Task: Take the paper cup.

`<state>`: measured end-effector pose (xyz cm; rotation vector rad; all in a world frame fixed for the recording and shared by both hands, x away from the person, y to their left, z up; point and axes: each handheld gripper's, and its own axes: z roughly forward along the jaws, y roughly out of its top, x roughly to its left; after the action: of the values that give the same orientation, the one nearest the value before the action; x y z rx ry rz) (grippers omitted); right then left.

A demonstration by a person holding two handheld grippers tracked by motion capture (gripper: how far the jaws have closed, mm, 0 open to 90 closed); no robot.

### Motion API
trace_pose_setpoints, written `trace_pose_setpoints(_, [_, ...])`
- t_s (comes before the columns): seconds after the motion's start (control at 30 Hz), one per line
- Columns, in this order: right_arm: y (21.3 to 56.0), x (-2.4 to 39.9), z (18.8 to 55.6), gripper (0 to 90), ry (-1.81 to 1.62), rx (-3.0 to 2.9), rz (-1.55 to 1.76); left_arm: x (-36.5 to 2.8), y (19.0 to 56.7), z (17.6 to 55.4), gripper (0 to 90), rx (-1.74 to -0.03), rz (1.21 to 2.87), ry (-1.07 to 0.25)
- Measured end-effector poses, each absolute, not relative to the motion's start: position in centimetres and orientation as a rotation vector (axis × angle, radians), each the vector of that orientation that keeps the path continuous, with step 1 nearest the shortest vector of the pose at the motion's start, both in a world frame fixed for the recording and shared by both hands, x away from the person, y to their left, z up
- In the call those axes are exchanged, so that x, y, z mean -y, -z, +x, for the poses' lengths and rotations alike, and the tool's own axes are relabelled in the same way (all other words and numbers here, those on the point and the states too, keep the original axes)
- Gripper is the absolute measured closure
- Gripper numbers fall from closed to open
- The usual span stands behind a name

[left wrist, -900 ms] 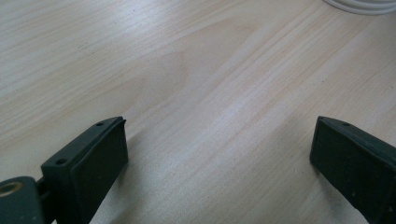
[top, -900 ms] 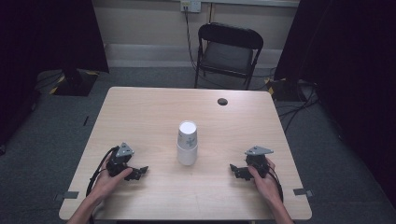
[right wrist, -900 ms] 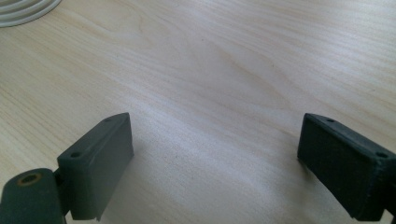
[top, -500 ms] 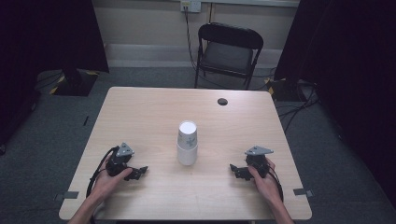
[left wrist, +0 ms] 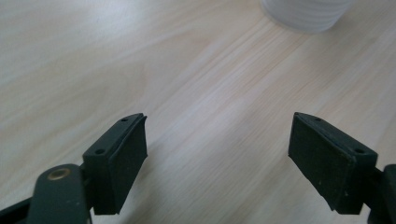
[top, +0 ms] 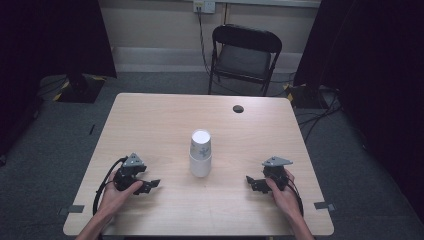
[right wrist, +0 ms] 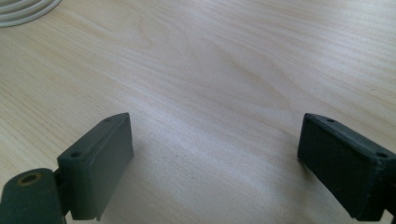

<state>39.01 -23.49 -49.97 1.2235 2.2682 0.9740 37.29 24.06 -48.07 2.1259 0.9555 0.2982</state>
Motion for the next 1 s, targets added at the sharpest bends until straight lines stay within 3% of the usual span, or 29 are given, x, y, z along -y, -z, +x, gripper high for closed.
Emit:
trace_pose_setpoints(0.1, [50.0, 23.5, 39.0, 9.8, -0.974, -2.268, 1.224, -23.8, 47.4, 36.8, 25.8, -0.925, 2.096, -0.343])
trace_pose_setpoints(0.43, [50.0, 23.5, 39.0, 9.8, -0.974, -2.268, 1.224, -22.7, 45.1, 35.8, 29.6, -0.828, 2.040, -0.366])
trace_pose_setpoints(1.0, [50.0, 23.5, 39.0, 9.8, -0.974, -2.268, 1.224, -20.4, 42.7, 35.6, 27.1, -0.744, 1.937, -0.353])
